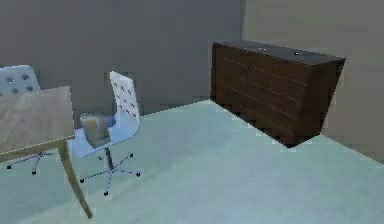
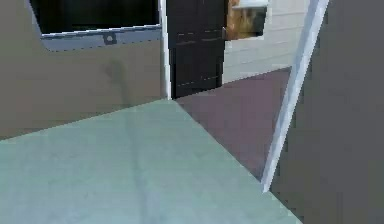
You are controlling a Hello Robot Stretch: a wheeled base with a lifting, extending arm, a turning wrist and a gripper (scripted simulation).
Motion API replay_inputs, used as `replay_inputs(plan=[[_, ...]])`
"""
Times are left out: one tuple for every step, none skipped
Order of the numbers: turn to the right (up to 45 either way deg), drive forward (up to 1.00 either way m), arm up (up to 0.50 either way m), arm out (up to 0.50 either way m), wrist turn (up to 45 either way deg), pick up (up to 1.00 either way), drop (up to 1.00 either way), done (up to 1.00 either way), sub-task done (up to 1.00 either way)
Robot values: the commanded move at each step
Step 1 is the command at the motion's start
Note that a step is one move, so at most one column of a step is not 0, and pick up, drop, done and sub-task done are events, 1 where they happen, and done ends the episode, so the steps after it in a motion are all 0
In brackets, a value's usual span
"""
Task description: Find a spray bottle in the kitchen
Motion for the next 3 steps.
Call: replay_inputs(plan=[[45.0,0.0,0.0,0.0,0.0,0.0,0.0,0.0,0.0],[42.0,0.0,0.0,0.0,0.0,0.0,0.0,0.0,0.0],[0.0,1.0,0.0,0.0,0.0,0.0,0.0,0.0,0.0]])
